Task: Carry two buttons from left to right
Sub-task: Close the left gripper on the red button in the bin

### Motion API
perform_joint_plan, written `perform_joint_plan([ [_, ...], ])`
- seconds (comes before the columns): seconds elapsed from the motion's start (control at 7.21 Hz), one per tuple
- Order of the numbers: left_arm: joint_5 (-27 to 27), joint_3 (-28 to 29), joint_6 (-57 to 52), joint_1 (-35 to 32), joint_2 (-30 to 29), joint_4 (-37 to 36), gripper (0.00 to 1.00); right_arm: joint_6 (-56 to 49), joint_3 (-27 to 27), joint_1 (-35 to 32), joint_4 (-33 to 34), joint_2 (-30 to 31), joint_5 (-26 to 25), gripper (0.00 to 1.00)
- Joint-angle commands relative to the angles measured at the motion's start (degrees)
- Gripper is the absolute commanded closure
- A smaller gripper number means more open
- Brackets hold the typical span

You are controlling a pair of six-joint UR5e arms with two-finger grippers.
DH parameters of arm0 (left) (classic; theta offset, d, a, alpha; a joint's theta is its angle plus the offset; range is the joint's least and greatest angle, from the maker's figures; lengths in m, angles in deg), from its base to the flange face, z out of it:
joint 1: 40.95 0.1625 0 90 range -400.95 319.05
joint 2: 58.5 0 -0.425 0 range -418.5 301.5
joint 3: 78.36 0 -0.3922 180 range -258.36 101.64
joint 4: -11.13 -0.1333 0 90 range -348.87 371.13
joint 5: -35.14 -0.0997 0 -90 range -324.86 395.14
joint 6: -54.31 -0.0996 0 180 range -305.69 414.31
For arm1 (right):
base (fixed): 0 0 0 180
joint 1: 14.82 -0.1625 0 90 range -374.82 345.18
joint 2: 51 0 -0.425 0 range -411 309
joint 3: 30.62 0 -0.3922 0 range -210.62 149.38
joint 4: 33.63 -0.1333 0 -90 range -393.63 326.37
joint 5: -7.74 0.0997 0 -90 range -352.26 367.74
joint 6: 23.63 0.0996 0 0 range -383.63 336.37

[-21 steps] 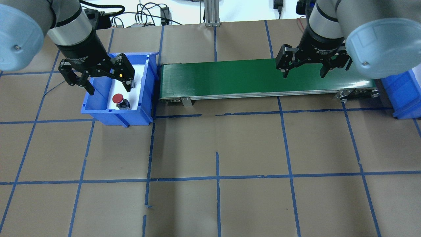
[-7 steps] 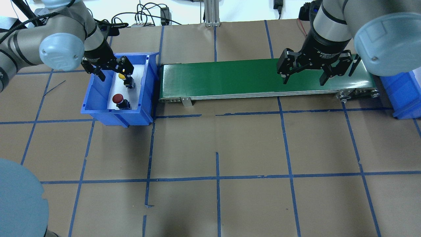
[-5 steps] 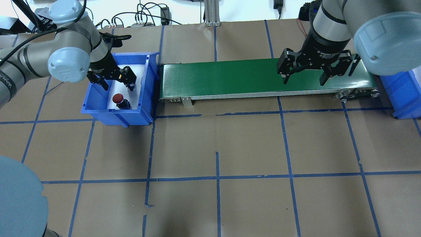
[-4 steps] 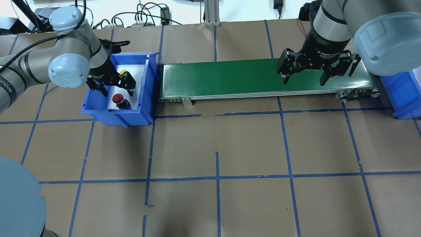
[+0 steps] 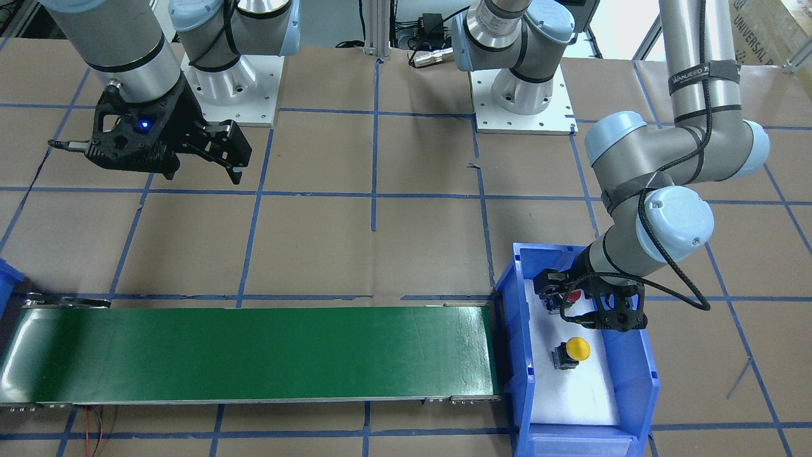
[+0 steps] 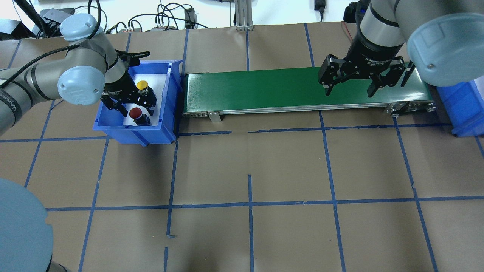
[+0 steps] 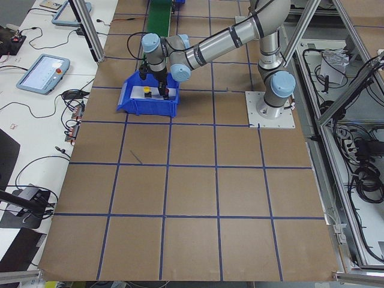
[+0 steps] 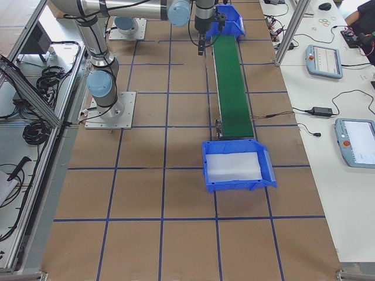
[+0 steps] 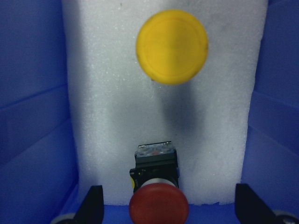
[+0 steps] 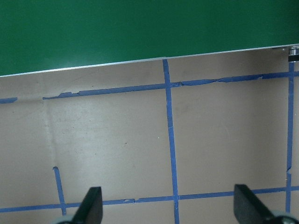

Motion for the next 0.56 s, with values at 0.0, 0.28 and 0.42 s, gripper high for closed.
perform_joint_plan([
  [0.0,-0.25,0.20,-0.25,0.05,0.03,0.07,0.69,-0.06,-0.07,0.05,-0.07,0.00,0.03,0.00],
  [0.28,-0.52,1.69,-0.44,0.05,-0.06,0.25,0.76,-0.06,0.02,0.05,-0.07,0.00,0.03,0.00],
  [0.42,-0.52,3.35,0.00,0.05,0.46,0.51,0.77,0.02,0.02,-0.12,0.01,0.09,0.03,0.00],
])
